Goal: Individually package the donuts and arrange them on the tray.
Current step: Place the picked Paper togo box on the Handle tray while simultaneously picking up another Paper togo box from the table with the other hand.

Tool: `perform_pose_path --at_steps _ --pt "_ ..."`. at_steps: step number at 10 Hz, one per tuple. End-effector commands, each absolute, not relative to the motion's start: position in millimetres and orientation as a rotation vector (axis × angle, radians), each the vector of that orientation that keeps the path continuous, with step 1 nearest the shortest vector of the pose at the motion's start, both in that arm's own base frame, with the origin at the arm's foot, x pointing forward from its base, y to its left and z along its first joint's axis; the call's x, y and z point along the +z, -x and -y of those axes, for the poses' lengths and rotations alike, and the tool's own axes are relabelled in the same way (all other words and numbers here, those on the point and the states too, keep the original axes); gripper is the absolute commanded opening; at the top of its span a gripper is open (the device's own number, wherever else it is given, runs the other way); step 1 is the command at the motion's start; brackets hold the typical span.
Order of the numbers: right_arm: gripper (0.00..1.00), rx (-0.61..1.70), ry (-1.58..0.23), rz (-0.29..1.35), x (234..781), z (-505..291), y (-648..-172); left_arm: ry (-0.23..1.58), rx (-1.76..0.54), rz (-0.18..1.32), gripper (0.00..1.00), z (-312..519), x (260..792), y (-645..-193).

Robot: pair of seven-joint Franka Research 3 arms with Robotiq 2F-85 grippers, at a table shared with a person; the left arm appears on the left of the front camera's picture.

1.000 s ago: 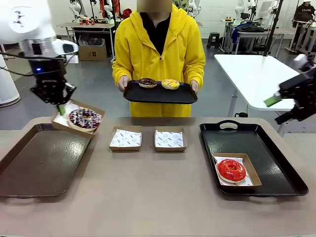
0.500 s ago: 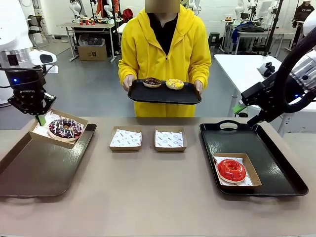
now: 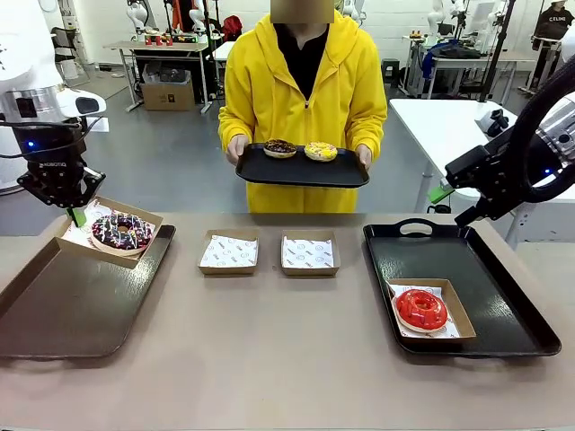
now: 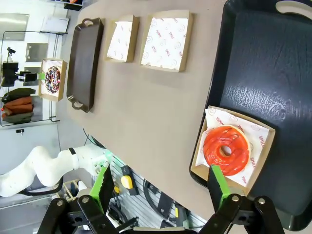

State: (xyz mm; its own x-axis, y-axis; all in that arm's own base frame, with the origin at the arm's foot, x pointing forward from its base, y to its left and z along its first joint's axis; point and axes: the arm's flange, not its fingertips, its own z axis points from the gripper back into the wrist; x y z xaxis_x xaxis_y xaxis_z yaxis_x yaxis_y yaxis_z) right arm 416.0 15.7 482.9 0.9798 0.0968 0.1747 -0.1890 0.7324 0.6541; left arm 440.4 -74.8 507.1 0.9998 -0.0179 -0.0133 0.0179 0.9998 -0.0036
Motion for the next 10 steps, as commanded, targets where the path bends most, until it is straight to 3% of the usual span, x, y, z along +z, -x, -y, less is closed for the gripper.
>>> perform_pose_path --at_steps 1,2,5,10 --pt "1.0 0.164 -0.725 0.124 483 -18 -414 0.006 -0.02 -0.011 0.01 75 510 -442" --pt "1.0 0.158 -0.733 0.132 483 -16 -416 0.006 -0.02 -0.011 0.01 75 510 -442" --pt "1.0 0.174 -0.428 0.081 499 -84 -470 0.025 -0.042 -0.002 0.01 53 491 -429" --pt "1.0 0.118 -0.161 0.071 477 -183 -556 0.069 -0.122 -0.008 0.01 17 434 -399"
